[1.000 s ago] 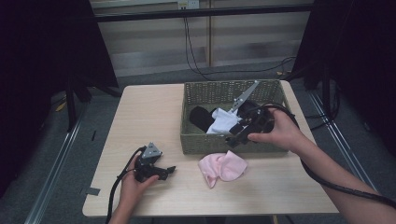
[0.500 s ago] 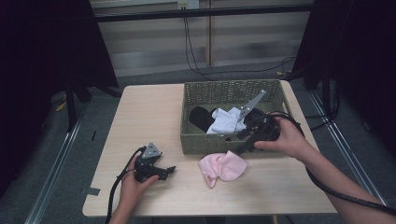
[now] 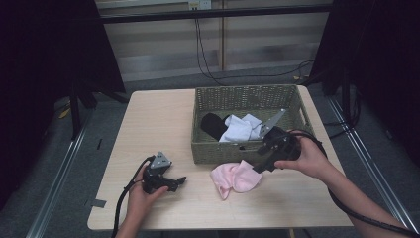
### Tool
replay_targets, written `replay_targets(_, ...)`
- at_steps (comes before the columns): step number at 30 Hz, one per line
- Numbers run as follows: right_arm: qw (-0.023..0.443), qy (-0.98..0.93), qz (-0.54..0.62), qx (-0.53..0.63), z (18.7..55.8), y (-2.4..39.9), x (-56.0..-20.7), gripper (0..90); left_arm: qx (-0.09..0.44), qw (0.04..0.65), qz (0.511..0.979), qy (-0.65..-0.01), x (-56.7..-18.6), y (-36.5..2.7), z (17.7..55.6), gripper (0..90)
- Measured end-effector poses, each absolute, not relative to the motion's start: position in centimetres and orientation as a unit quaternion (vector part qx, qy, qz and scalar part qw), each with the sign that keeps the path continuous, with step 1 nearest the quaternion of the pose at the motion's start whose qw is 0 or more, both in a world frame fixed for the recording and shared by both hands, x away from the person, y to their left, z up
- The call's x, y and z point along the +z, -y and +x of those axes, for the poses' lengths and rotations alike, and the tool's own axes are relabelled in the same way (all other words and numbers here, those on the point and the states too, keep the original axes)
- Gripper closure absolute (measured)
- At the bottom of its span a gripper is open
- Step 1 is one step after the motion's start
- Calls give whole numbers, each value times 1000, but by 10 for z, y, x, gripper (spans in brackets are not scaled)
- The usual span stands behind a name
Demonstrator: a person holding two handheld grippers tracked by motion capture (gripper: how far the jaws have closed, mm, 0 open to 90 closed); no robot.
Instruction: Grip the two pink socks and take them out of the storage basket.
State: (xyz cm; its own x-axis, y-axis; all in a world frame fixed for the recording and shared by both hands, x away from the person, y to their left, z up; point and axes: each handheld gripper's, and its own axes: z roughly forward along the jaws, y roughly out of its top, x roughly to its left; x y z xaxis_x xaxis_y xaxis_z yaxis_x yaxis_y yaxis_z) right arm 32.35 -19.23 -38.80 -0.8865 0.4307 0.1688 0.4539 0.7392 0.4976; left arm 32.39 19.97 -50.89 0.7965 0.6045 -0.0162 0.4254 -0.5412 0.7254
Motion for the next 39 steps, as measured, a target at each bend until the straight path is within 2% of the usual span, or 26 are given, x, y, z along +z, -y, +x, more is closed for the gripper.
replay_targets(39, 4, 932, -253, -258, 303, 219, -464, 276, 119, 377, 870, -297, -509, -200, 324, 160)
